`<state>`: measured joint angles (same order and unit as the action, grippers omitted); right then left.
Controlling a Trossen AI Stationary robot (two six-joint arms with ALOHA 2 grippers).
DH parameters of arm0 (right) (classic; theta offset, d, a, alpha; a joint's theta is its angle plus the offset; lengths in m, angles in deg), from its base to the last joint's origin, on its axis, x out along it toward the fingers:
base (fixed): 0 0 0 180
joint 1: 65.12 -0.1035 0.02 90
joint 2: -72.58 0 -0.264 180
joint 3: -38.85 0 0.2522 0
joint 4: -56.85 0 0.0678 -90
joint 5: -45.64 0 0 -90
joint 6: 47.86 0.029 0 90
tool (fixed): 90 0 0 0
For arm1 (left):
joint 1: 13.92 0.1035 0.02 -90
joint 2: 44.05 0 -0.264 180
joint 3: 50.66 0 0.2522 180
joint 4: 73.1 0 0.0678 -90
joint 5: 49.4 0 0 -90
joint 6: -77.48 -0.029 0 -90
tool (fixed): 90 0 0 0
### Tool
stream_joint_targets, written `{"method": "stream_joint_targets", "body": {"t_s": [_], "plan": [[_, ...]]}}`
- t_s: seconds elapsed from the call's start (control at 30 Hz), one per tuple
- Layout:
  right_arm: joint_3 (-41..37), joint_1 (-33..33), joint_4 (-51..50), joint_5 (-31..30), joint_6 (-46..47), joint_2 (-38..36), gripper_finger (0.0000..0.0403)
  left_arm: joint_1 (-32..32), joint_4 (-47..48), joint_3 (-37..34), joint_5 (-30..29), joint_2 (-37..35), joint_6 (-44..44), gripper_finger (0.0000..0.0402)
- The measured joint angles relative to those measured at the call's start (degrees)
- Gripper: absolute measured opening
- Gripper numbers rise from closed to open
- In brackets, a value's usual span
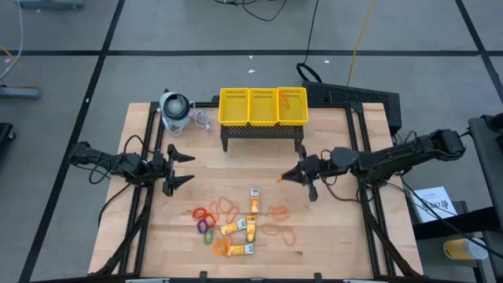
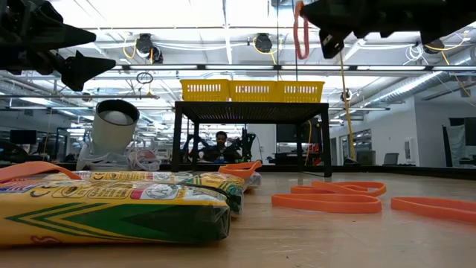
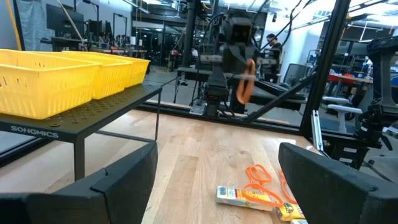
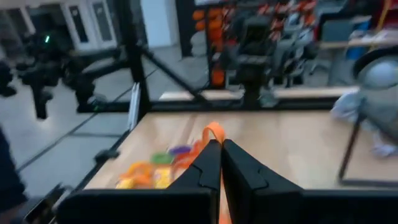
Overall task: Pick & Place Office Desk Supplies
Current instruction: Put the orange rubber band into the right yellow bin on the shelf
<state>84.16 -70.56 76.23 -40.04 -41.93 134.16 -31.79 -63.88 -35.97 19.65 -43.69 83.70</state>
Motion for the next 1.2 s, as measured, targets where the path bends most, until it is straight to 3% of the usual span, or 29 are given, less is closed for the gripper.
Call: {"method": "stream_joint_targets", "body": {"t_s": [0.27,0.8,1.2], "plan": [[1.7,11.2,0.5,0.0,2.1,-5.0,0.0,0.0,0.0,0.0,0.0,0.0,0.0,0.034],[4.4,32.5,-0.7,-0.3,0.4,-4.6,0.0,0.0,0.0,0.0,0.0,0.0,0.0,0.034],[4.4,40.1,-3.8,-0.3,-1.2,-0.8,0.0,0.0,0.0,0.0,0.0,0.0,0.0,0.034]]}}
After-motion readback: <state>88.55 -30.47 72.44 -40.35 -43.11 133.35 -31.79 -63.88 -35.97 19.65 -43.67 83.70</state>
